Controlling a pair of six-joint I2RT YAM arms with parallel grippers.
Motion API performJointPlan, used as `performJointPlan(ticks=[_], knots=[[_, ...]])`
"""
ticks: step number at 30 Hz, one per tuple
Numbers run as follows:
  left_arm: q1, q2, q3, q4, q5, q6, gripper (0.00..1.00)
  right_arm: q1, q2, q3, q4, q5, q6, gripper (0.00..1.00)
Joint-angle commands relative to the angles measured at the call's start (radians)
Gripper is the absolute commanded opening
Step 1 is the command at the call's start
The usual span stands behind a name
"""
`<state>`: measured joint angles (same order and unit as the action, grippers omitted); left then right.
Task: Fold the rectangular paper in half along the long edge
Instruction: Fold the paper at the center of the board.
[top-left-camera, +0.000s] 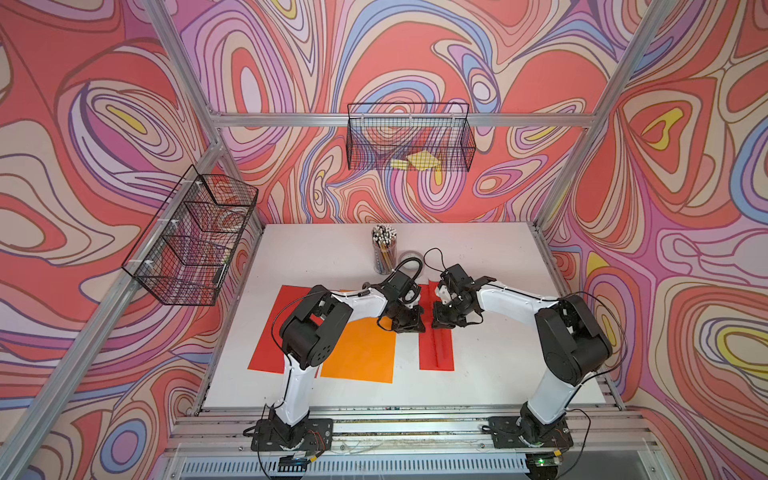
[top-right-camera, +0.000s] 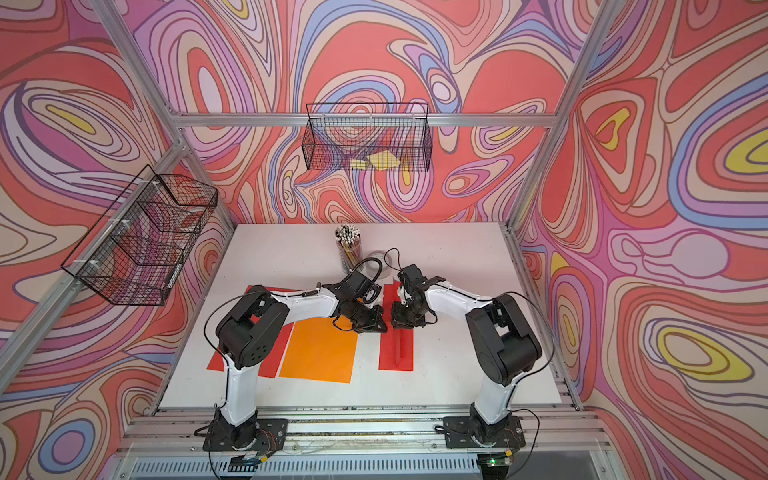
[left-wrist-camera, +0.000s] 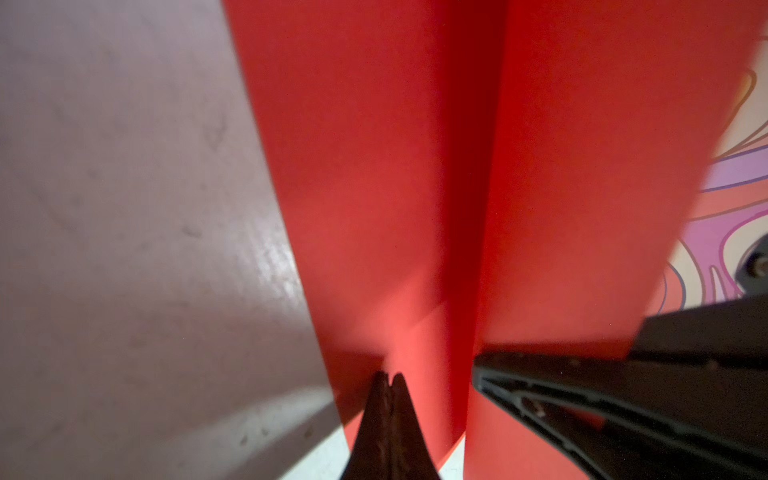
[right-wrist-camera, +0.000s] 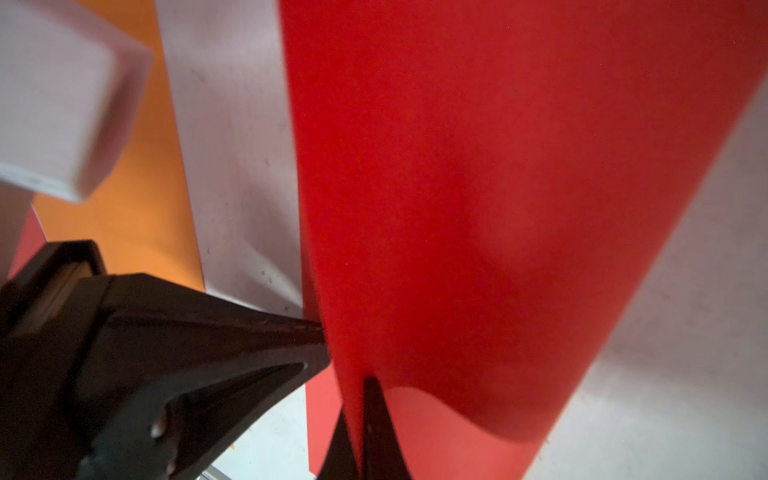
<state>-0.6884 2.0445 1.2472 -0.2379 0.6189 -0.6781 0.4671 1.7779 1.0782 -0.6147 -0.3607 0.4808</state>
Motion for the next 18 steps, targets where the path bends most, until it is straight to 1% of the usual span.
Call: performJointPlan(ticks=[1, 9, 18], knots=[[-0.007, 0.037, -0.032, -0.032, -0.05, -0.008, 0.0, 0.01, 0.033, -0.02, 0.028, -0.017, 0.005, 0.0], [-0.007, 0.035, -0.035, -0.034, -0.055, -0.006, 0.0, 0.019, 0.058, -0.025, 0.054, -0.023, 0.007, 0.0], [-0.007, 0.034, -0.034, -0.037, -0.056, -0.008, 0.0, 0.019, 0.046, -0.034, 0.088, -0.048, 0.025, 0.0]])
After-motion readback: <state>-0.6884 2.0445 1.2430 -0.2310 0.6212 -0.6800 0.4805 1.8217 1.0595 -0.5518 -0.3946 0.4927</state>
